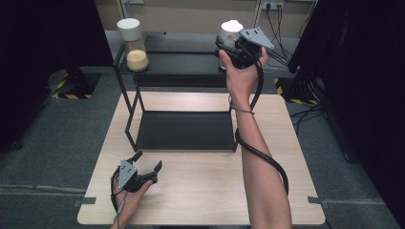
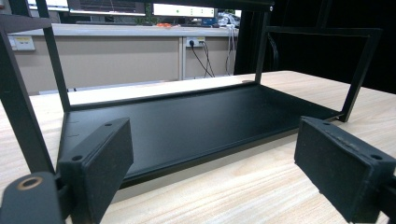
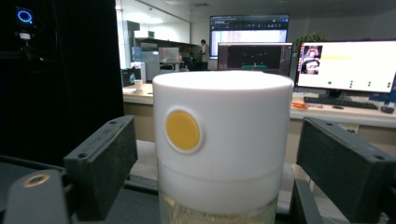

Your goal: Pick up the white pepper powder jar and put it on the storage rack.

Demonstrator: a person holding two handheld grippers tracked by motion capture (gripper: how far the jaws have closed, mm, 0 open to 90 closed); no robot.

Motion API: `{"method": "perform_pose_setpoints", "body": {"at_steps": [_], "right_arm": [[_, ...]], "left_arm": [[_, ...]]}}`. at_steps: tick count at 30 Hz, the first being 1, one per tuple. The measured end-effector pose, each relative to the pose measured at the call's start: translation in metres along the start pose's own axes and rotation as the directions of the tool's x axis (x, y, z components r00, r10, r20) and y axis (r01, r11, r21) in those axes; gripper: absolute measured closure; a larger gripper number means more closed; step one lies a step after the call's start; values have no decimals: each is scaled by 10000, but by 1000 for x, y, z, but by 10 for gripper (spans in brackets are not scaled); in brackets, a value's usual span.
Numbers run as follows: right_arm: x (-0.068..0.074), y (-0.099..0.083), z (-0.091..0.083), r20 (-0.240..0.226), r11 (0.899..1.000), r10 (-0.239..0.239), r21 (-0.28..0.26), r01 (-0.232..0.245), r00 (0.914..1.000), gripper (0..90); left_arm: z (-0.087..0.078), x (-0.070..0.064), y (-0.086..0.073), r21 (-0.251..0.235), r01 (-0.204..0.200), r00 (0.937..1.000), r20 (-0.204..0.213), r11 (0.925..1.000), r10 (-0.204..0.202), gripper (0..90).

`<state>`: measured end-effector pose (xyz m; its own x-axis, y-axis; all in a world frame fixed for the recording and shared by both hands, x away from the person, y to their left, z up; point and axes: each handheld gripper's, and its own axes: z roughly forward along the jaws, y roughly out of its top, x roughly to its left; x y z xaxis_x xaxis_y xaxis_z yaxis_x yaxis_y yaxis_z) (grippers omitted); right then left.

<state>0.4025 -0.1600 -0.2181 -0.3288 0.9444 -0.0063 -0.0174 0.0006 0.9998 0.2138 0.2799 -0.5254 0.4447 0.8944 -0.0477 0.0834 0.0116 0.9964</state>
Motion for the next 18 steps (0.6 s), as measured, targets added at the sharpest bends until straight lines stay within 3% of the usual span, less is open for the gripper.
{"method": "perform_pose_setpoints", "body": {"at_steps": [18], "right_arm": [[-5, -20, -24, -531, 9995, 224, -231, -237, 9983, 90]], "left_arm": [[0, 0, 0, 2, 8, 10000, -6, 10000, -8, 110]]}}
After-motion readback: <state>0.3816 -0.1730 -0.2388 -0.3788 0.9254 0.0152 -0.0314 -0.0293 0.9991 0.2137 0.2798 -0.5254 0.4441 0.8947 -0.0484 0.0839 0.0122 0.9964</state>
